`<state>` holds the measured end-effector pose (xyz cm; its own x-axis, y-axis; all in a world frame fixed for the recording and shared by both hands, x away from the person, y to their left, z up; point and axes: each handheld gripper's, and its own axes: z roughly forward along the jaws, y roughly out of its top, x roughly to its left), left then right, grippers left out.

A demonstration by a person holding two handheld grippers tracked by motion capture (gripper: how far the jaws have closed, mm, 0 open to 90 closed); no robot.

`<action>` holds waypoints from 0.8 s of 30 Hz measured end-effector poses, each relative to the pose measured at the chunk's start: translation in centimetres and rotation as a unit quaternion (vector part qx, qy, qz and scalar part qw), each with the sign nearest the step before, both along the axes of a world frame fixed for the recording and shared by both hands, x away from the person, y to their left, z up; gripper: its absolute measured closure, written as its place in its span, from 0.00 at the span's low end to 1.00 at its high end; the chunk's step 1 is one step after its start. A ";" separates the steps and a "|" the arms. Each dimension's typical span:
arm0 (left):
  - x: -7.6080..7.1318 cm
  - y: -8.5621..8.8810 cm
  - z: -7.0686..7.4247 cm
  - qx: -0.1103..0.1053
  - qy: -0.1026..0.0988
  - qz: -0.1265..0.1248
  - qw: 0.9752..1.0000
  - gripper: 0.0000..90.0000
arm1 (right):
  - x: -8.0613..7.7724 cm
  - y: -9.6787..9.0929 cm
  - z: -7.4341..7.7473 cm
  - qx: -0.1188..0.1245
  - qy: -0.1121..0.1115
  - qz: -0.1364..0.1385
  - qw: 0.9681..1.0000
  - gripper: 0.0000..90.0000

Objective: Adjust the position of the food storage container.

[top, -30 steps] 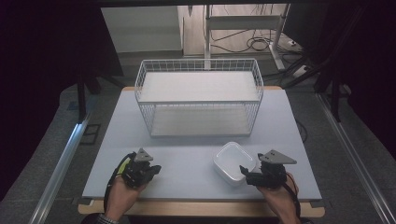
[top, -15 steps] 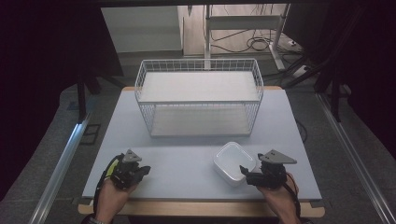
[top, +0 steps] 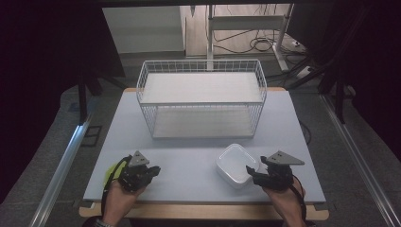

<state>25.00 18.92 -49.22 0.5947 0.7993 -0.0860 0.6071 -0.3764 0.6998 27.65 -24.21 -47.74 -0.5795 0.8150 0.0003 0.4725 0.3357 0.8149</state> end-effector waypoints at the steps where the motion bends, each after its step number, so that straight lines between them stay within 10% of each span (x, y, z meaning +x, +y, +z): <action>1: 0.1 -0.4 0.0 -0.004 -0.001 -0.006 1.000 0.96 | -0.1 -0.1 0.2 -0.002 0.000 0.000 1.000 0.47; 12: 2.4 -5.5 -0.3 -0.022 -0.008 -0.077 0.997 0.99 | -1.0 -1.4 1.1 -0.014 0.017 -0.011 1.000 0.93; 24: 5.2 -7.7 -0.4 -0.046 -0.006 -0.088 0.995 0.98 | -1.7 -0.9 -0.3 -0.043 0.078 -0.009 0.996 0.98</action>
<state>30.23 11.25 -49.62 0.7264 0.6716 -0.1460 0.5286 -0.4101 0.7432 25.95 -25.13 -48.07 -0.5631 0.8262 0.0178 0.5971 0.3919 0.6999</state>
